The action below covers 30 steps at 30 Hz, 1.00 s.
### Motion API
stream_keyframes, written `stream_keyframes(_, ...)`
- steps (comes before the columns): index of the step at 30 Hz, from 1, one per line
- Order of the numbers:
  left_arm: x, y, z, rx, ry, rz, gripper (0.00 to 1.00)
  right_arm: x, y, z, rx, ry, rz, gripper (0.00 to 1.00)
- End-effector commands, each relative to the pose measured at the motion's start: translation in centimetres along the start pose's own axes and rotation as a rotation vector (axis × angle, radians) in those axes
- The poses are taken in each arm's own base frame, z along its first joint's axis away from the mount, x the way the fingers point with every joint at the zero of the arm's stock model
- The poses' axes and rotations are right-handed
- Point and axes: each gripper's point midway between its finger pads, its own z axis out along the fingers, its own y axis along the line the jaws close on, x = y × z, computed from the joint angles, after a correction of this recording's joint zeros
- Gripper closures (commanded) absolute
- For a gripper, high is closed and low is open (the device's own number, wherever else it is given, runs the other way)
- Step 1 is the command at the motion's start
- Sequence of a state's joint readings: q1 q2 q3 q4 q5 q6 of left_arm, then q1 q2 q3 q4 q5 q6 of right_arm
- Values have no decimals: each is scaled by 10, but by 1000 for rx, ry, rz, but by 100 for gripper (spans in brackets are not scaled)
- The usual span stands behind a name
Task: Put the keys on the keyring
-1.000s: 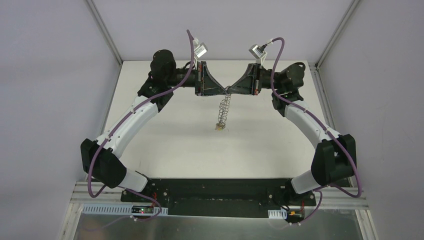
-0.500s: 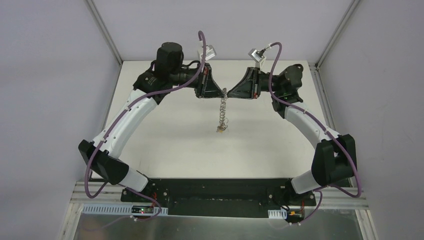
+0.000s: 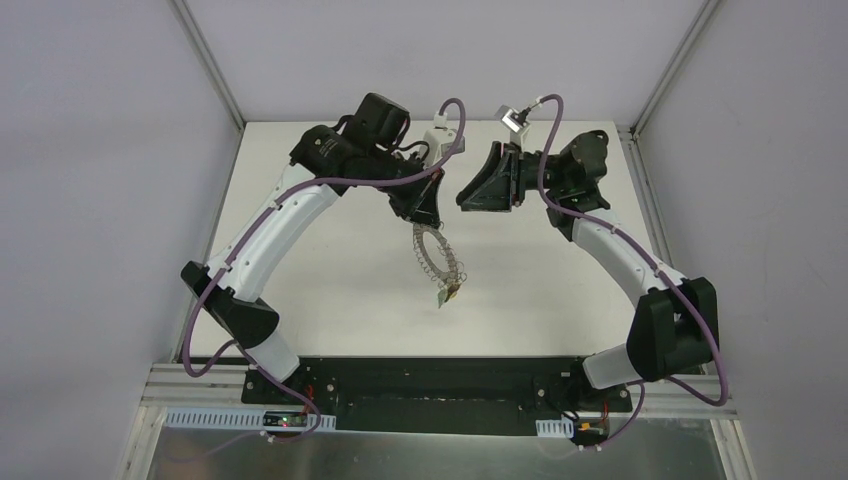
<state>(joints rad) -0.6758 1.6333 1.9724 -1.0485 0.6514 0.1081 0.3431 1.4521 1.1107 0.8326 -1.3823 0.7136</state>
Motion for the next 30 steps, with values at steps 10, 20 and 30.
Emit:
stream_keyframes(10,-20,-23,-4,89,-91,-18,100,25,10,6,-44,66,-80,63)
stream_keyframes(20,-24,-25,-3,101,-108,-18,100,35,6,15,-39,107,-73,70)
stream_keyframes(30,-20,-25,-2,102,-98,-37,100,41,-1,19,5,147,-101,90)
